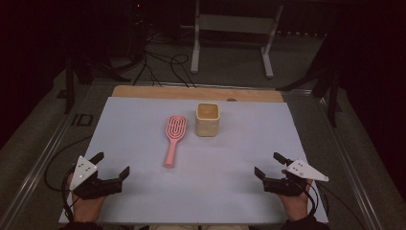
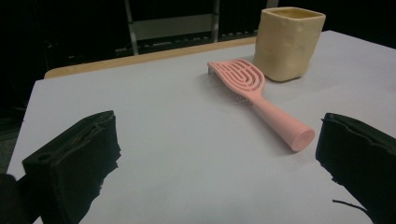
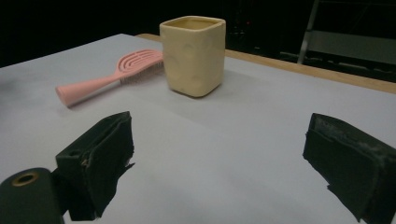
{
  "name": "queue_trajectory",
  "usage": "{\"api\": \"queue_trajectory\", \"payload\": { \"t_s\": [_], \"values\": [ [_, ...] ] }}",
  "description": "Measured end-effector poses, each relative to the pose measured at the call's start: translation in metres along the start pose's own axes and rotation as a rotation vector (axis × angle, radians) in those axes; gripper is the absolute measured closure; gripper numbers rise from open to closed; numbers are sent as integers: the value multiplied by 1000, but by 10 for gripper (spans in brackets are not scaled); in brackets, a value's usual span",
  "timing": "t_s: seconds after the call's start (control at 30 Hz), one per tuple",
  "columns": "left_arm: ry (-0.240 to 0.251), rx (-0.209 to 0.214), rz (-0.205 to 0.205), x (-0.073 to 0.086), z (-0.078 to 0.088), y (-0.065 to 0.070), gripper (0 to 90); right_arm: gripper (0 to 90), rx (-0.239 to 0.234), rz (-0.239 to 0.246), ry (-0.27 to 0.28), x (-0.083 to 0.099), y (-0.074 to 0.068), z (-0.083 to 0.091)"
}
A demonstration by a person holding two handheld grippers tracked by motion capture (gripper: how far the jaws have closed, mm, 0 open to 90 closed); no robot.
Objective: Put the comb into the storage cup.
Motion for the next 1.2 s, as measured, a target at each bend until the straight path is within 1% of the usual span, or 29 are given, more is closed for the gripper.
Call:
{"api": "queue_trajectory", "payload": {
  "t_s": [0.1, 0.13, 0.23, 0.27, 0.3, 0.4, 0.47, 0.53, 0.7, 0.87, 0.93, 1.07, 1.2],
  "values": [
    [-2, 3, 5, 1, 0, 0, 2, 83, 4, -11, 5, 1, 0, -2],
    [-7, -4, 2, 2, 0, 0, 2, 83, 5, -13, 10, 1, -1, -2],
    [-7, 1, 14, 2, -1, 0, 2, 83, 6, -19, 15, 1, -1, -3],
    [-7, -4, 25, 2, -1, -1, 2, 83, 10, -25, 18, 3, 0, -4],
    [-7, -4, 25, 2, -1, -1, 2, 83, 13, -34, 18, 4, 1, -4],
    [-15, -9, 50, -1, 0, -3, 2, 84, 20, -34, 13, 7, 2, -5],
    [-19, -11, 51, -2, -1, -3, 2, 84, 22, -30, 13, 7, 3, -5],
    [-36, -17, 47, -3, -3, -3, 2, 84, 20, -27, -1, 11, 2, -6],
    [-65, -20, 39, -3, -7, -1, 2, 84, 19, -29, -3, 13, 2, -7],
    [-69, -27, 39, -7, -6, -3, 2, 84, 14, -27, 3, 12, 1, -8],
    [-61, -25, 40, -10, -6, -3, 2, 84, 14, -23, 4, 12, 1, -9],
    [-52, -22, 35, -14, -6, -3, 2, 84, 10, -31, 9, 10, 1, -11],
    [-50, -21, 21, -21, -9, -1, 2, 84, 6, -15, 18, 8, 1, -12]
  ]
}}
Point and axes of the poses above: each handheld gripper's, and its own axes: z roughly backward along the jaws, x roughly out of its underside, y roughly to its right, the point moved 9 cm from there along -z, roughly forward along the jaws, and after that the axes turned 4 degrees about x, right-handed, at the moved point
